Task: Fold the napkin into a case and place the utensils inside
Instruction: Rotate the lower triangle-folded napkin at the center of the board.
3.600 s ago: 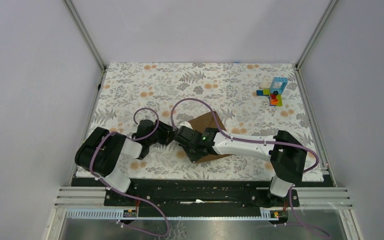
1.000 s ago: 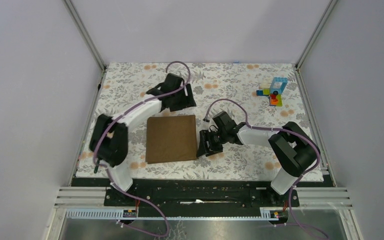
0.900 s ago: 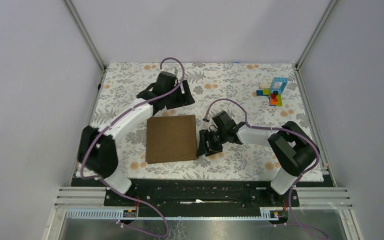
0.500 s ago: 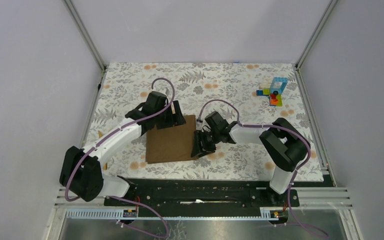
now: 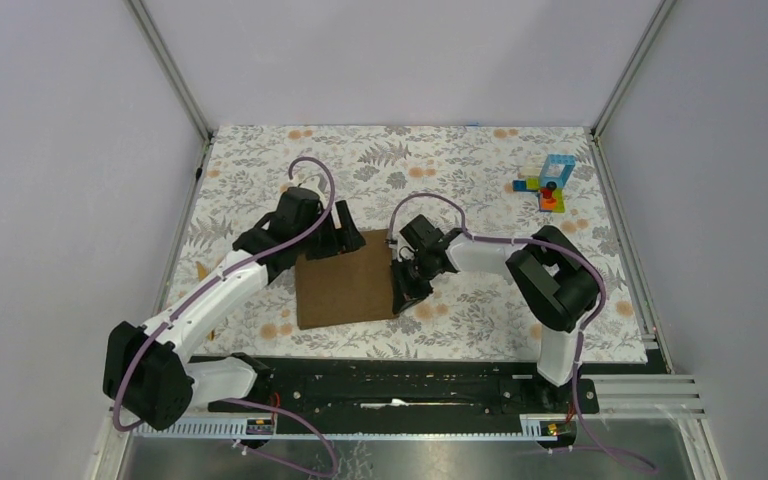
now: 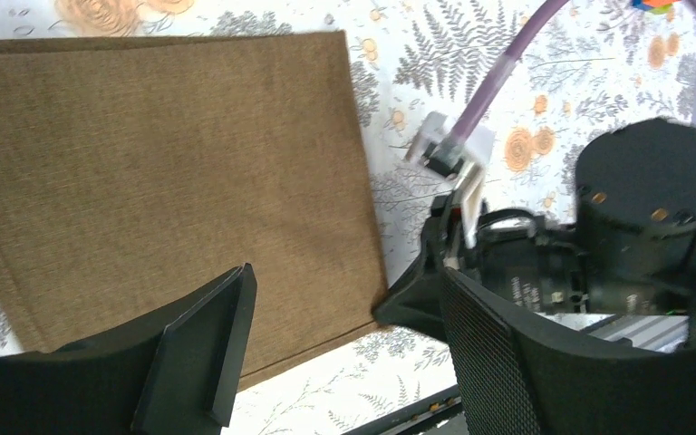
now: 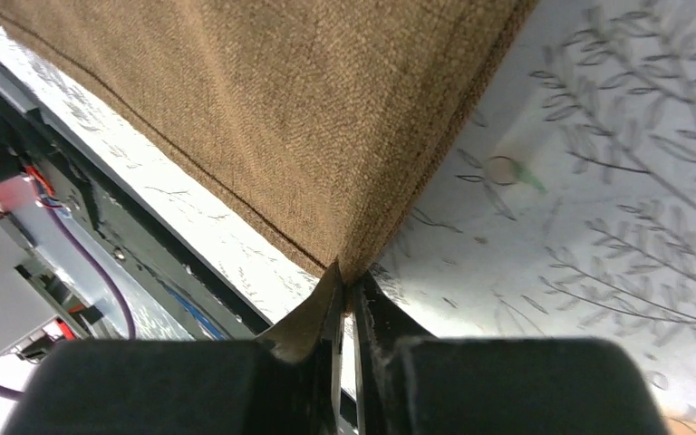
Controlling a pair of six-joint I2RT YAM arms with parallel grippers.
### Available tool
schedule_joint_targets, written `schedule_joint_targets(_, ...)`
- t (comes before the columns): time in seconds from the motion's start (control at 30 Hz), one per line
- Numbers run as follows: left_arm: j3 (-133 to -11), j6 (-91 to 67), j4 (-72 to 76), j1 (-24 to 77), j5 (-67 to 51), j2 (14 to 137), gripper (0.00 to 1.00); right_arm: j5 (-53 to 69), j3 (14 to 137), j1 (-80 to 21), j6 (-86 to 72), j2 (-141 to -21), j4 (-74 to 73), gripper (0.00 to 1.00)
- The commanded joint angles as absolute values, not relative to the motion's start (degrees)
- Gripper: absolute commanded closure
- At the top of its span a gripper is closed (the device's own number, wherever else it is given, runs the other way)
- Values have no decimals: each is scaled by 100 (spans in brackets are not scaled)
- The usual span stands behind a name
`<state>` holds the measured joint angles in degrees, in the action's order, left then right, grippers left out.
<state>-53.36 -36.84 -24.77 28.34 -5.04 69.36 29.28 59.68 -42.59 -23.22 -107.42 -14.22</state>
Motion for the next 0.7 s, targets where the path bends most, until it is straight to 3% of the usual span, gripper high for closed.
schedule_joint_targets(0.0,-5098,-3578,-2509,2681,-404,6616,22,1717,6248,-3863,-1351,-11110,-3090,90)
schedule_joint_targets(0.1,-4969,-3582,-2494,2602,-475,6498,22,1010,6548,-3690,-1230,-11155,-3754,88)
schedule_joint_targets(0.23,-4874,-3555,-2496,2520,-603,6385,22,-250,6904,-3489,-1187,-11133,-4401,78)
schedule_joint_targets(0.33,-4853,-3530,-2511,2480,-675,6297,22,-1946,7320,-3472,-1288,-11041,-4776,47)
schedule_joint_targets(0.43,-4837,-3540,-2599,2449,-598,6133,22,-2990,7810,-3603,-1329,-10701,-4978,27)
schedule_joint_targets(0.53,-4795,-3648,-2795,2426,-124,5837,22,-2902,8037,-4163,-1179,-10147,-4690,18)
schedule_joint_targets(0.67,-4750,-4109,-3336,2400,1349,5234,18,-557,7436,-4990,-880,-9466,-3226,3)
